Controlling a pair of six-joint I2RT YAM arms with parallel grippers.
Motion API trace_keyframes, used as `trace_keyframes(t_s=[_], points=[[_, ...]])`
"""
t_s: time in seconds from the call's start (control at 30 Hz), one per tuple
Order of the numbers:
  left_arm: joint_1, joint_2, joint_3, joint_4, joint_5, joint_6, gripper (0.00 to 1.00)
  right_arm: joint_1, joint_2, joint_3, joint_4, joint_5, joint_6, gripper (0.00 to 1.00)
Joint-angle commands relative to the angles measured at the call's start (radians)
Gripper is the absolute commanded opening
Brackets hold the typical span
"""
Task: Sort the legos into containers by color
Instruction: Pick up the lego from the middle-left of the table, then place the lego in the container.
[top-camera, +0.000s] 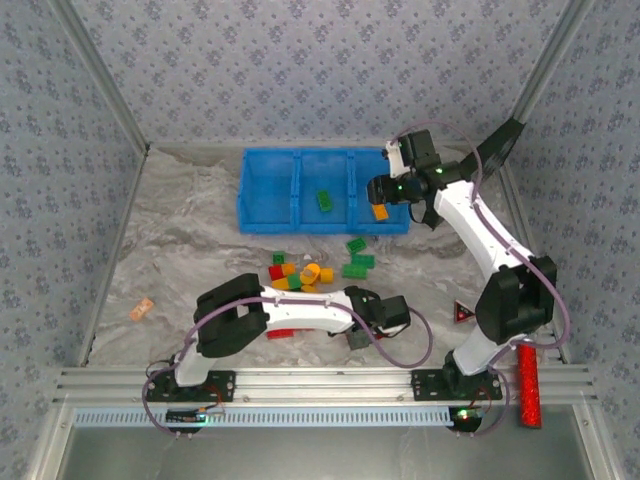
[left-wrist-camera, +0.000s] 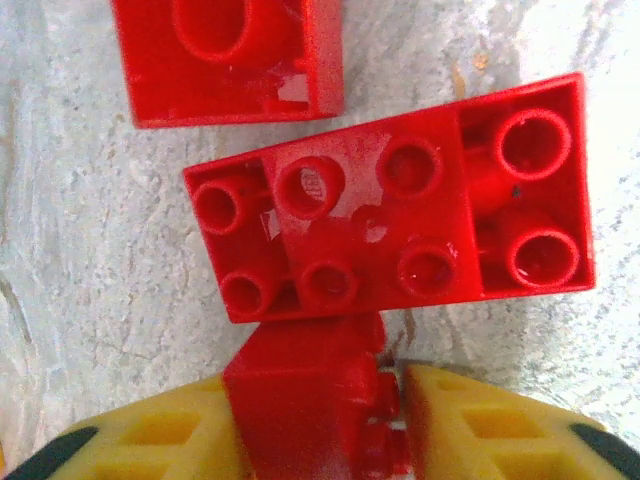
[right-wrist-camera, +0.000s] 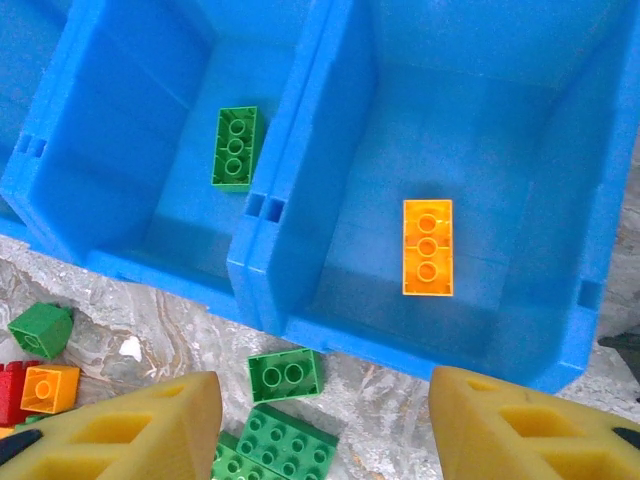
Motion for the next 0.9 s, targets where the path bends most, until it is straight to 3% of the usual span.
trace_keyframes(t_s=[0.0, 0.33, 0.53, 0.73, 0.87], points=[[-0.002, 0.02, 0.025, -0.034, 0.004, -0.005, 0.36, -0.015, -0.029, -0.007, -0.012, 0.025, 0.012, 0.59], [0.036, -0.048, 0.026, -0.032, -0.011, -0.06, 0.16, -0.046, -0.065, -0.026, -0.055, 0.052, 0.017, 0.58], [0.156, -0.209, 0.016, -0.006, 0.072, -0.067, 0.12, -0.087, -0.165, -0.145, -0.092, 0.022, 0.079, 0.58], [0.297, -0.382, 0.008, 0.055, 0.265, -0.054, 0.12, -0.038, -0.261, -0.302, -0.108, 0.01, 0.131, 0.59], [0.408, -0.449, 0.037, 0.043, 0.241, -0.023, 0.13, 0.023, -0.319, -0.407, -0.077, -0.01, 0.197, 0.59]])
